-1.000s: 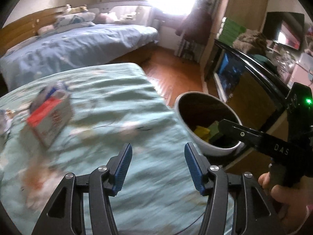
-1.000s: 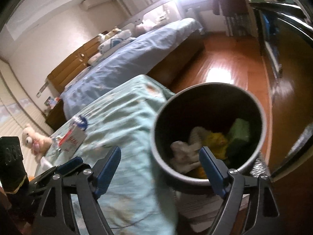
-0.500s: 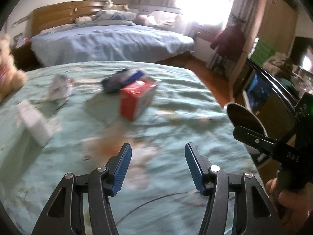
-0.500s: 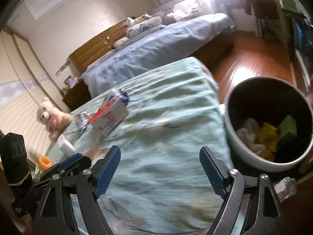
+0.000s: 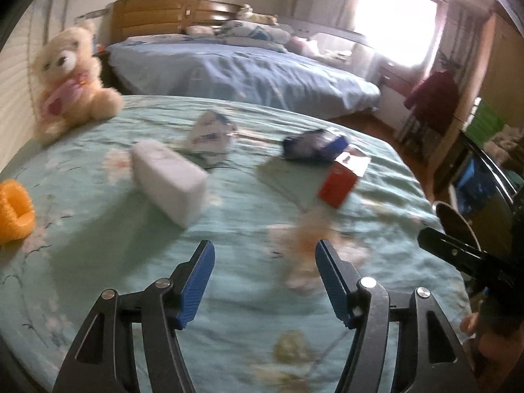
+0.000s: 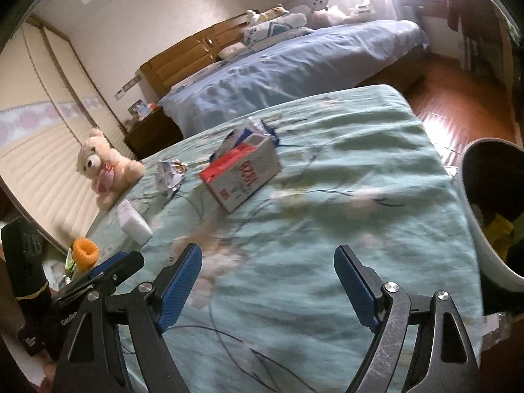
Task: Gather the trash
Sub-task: 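Move both open tools back over the table toward the foam block and red carton, then grasp the white foam block with the left tool while the right tool grasps the red milk carton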
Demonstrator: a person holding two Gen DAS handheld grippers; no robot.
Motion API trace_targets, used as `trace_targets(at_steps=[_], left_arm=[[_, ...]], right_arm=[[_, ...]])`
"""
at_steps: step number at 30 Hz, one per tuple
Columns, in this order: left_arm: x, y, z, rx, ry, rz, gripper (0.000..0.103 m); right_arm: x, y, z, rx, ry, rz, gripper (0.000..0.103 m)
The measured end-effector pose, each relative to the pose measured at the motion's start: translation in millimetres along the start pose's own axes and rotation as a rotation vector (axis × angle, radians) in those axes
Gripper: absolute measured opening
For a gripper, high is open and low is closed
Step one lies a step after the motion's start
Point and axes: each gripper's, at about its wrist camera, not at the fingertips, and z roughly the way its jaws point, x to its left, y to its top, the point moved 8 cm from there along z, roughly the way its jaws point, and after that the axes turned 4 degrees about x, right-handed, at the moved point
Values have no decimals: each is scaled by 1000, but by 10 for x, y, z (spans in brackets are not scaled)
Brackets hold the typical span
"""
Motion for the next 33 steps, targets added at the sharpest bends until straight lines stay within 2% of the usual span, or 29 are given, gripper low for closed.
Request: trace_targets(at_steps=[8, 16, 23, 27, 28, 29, 30, 31, 33], left_arm=[[278, 181, 59, -10, 72, -51, 66], [414, 362, 326, -6, 133, -67, 69], [563, 506, 581, 21, 195, -116, 72], [611, 537, 706, 42, 194, -126, 70], [610, 538, 731, 44, 181, -126, 68], [606, 538, 744, 45, 166, -122, 59], [596, 536, 758, 48, 151, -115, 55], [576, 543, 763, 43, 152, -102, 54], [539, 548, 762, 34, 141, -78, 44]], right_arm=[[214, 85, 261, 17, 12, -2, 84], [421, 289, 603, 27, 0, -12, 84], [453, 453, 909, 25, -87, 1, 84], [398, 483, 985, 21, -119, 7, 83], [377, 480, 982, 16, -127, 4, 78], [342, 472, 978, 16, -137, 2, 63], [307, 464, 974, 21, -138, 8, 56], [278, 469, 966, 19, -134, 16, 49], [244, 475, 902, 7, -129, 7, 40]])
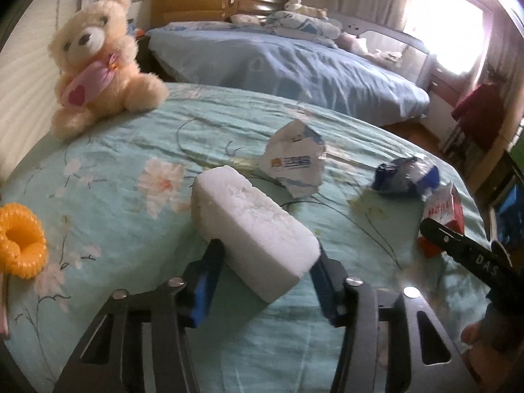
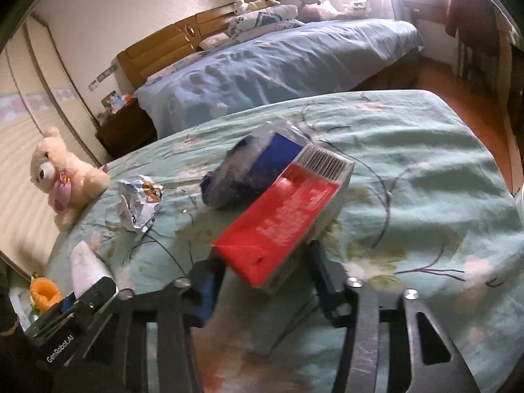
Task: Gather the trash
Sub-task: 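Grasp the white foam block with the left tool while the right tool grasps the red milk carton, then carry the foam block with the left tool while the right tool carries the red carton over the bin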
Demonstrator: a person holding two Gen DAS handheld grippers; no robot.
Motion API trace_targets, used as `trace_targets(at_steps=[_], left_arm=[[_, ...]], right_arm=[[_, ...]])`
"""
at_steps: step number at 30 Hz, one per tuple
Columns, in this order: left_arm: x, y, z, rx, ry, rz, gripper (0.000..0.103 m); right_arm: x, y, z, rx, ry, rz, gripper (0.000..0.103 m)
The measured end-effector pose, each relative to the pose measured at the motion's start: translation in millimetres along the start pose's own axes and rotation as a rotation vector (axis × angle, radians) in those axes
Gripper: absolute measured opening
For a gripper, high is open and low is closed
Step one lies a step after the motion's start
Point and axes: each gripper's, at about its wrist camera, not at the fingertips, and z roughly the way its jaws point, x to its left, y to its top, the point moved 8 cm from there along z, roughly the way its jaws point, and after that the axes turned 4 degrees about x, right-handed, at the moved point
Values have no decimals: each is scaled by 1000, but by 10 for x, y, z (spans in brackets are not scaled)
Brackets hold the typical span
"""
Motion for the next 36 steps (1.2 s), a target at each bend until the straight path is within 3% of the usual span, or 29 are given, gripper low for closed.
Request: trace_targets(at_steps=[3, 6, 15, 22, 36], left_arm=[[-101, -28, -54, -9, -42, 31, 35], [-227, -89, -123, -14, -89, 69, 33], [-667, -339, -269, -2, -210, 184, 32], [-1050, -490, -351, 12, -264, 279, 32], [-1612, -613, -399, 35, -335, 364, 32]], right_arm=[[-43, -19, -87, -7, 11, -11, 38], [-136, -94, -193, -9, 27, -10, 37], [-417, -271, -533, -21, 74, 13, 36], [-648, -369, -800, -40, 79, 34, 36], [-1161, -549, -1195, -63, 42, 87, 36]])
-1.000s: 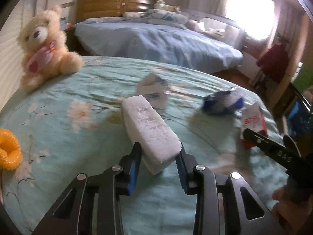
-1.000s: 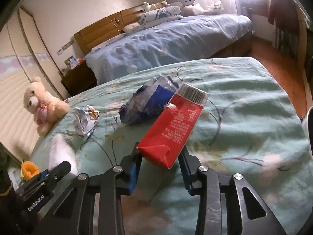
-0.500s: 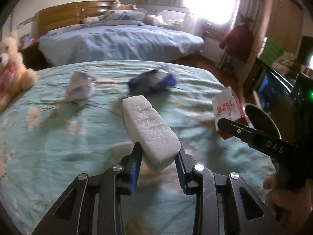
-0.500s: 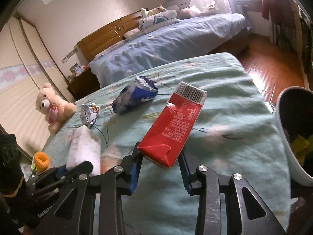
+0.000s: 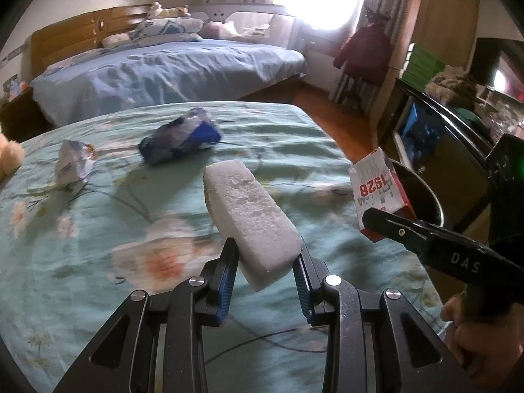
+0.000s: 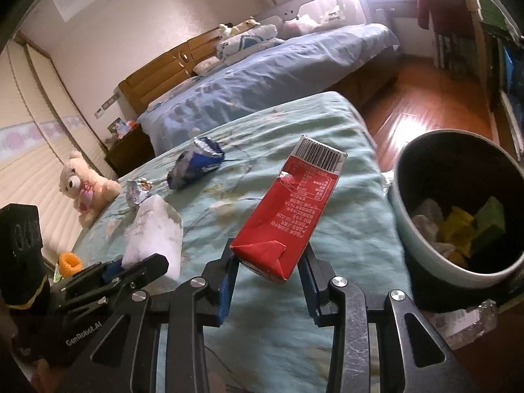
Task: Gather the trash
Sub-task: 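Carry the foam block with the left tool while the right tool carries the red carton over the bin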
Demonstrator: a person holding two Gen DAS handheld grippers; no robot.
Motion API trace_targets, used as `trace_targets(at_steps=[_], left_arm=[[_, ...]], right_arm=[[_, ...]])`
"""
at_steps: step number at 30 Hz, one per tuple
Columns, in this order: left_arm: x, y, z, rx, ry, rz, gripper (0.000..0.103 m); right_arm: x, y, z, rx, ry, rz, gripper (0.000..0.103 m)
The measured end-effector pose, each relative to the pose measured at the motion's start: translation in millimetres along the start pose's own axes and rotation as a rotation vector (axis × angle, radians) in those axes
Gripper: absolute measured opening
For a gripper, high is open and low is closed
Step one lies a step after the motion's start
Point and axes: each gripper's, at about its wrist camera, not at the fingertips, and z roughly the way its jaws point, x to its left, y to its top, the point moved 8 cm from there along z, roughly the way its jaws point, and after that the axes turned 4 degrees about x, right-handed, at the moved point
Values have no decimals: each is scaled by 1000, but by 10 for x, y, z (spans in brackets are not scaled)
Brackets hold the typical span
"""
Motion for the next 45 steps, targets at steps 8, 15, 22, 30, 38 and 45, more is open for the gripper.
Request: trace_targets(at_steps=[8, 15, 22, 30, 38, 45], left_arm=[[-316, 24, 113, 20, -35, 44, 32], [-571, 78, 218, 32, -65, 80, 32], [-822, 154, 325, 39, -90, 119, 32], [-1047, 238, 487, 52, -113, 150, 32], [-1234, 314, 642, 64, -133, 176, 32], [-1392, 367, 787, 81, -146, 199, 32]], right_arm=[[-274, -39, -177, -16, -33, 31, 36], [-532, -47, -330, -33, -63, 64, 36], [-789, -49, -451, -42, -96, 96, 36], [-1013, -32, -545, -50, -134, 115, 36], [-1212, -27, -580, -48, -167, 129, 36], [-1355, -1, -573, -44, -181, 141, 36]])
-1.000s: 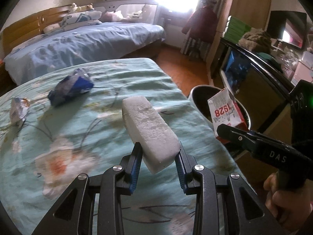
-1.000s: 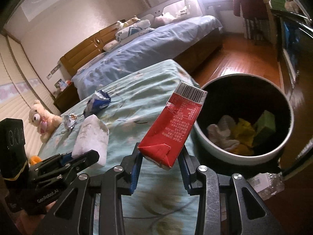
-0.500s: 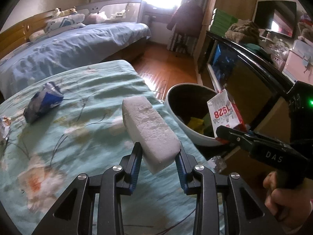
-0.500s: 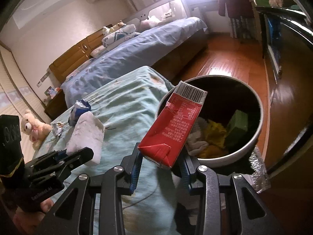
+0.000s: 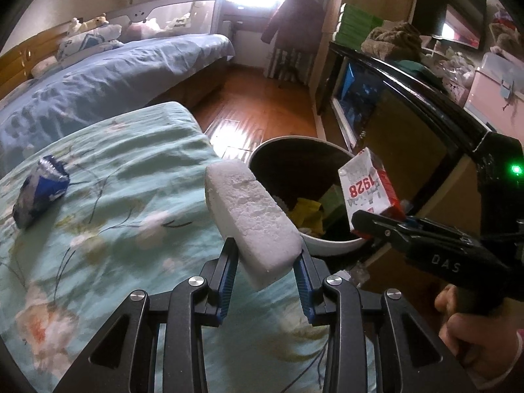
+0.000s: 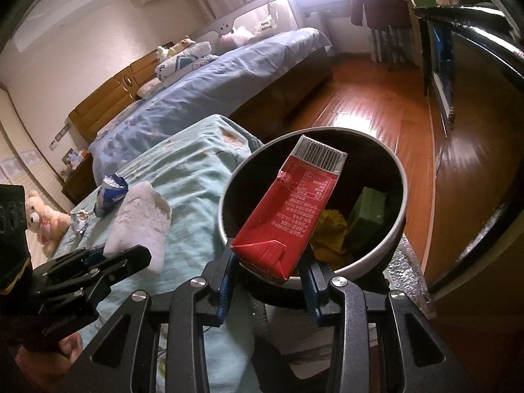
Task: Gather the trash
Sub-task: 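Carry the foam block with the left tool while the right tool carries the red carton over the bin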
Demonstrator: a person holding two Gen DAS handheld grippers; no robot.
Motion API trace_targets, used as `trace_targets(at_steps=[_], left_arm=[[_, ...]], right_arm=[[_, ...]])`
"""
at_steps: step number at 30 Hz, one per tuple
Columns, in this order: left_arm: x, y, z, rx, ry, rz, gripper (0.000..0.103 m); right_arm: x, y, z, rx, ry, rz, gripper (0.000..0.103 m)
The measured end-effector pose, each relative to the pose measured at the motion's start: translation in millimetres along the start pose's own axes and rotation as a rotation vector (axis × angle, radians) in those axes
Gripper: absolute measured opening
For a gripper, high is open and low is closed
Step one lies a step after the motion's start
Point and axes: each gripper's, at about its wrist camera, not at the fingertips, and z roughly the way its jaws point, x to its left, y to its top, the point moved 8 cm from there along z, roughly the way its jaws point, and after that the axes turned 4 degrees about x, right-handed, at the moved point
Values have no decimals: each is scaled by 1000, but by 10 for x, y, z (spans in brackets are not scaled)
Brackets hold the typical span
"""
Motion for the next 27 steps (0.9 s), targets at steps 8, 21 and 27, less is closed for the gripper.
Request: trace_targets(at_steps=[8, 21, 27], left_arm=[[-101, 104, 146, 17, -9, 20, 33], [-182, 238, 330, 32, -17, 39, 33], [-250, 289, 388, 34, -21, 54, 34]], right_arm=[[-124, 60, 34, 5, -3, 6, 36], [-301, 145, 100, 14, -21, 10, 36], [-370, 181, 161, 26, -22, 16, 36]])
